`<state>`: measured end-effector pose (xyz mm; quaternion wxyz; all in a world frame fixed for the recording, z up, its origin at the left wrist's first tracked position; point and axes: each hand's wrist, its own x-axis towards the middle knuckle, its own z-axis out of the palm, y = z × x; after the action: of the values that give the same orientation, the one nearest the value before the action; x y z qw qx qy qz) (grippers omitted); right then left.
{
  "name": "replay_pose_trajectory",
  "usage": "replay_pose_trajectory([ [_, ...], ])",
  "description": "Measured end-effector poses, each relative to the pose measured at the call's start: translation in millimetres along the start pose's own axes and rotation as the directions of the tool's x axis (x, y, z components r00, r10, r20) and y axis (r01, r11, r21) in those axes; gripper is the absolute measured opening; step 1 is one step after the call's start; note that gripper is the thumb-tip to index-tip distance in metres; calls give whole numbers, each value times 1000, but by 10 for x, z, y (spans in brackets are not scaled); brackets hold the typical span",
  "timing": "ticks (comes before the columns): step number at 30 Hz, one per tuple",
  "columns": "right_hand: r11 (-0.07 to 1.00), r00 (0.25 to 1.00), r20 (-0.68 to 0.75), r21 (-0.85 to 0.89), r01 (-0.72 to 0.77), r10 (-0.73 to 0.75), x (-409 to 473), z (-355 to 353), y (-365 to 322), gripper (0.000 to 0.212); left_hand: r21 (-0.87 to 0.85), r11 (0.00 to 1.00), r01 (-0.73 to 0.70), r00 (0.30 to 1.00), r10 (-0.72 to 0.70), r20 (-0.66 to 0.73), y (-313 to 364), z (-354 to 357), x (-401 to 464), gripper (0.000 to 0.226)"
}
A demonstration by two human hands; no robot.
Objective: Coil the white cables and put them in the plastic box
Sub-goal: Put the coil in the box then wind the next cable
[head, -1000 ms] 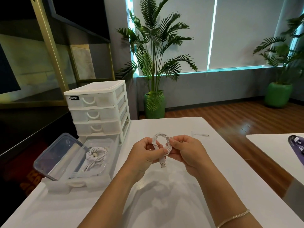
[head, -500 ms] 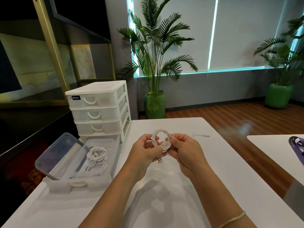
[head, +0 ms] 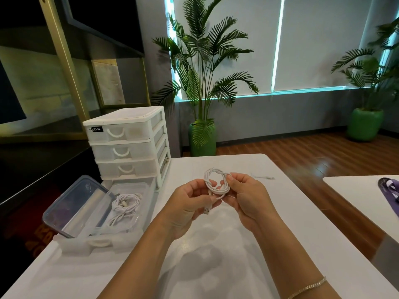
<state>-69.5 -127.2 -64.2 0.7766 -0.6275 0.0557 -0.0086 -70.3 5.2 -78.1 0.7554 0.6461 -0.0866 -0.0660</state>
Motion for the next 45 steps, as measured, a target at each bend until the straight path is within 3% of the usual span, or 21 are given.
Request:
replay_pose_trajectory([
  [11,1000,1000,4,16,11,-12,10,4,16,10,-108,993,-44,996,34,-87,-5,60,21,16],
  [17,999,998,-56,0,39,-39,20,71,81,9,-8,1000,-9,987,7,-161,-47,105,58,14],
  [22,998,998,-16,-27,54,-55,29,30,60,12,79,996,-47,984,60,-171,-71,96,65,9],
  [28,973,989,26,-179,149,-147,34,0,15,12,154,987,-51,975,82,-208,-106,106,58,10],
  [31,953,984,32,-247,175,-173,52,7,25,5,111,994,-24,974,49,-222,-110,132,66,9],
  [41,833,943,144,-442,333,-301,13,73,104,16,-90,996,0,967,-22,-252,-51,127,52,5],
  [45,840,931,208,-406,360,-299,8,58,129,12,-234,972,-23,967,-38,-253,9,39,41,10],
])
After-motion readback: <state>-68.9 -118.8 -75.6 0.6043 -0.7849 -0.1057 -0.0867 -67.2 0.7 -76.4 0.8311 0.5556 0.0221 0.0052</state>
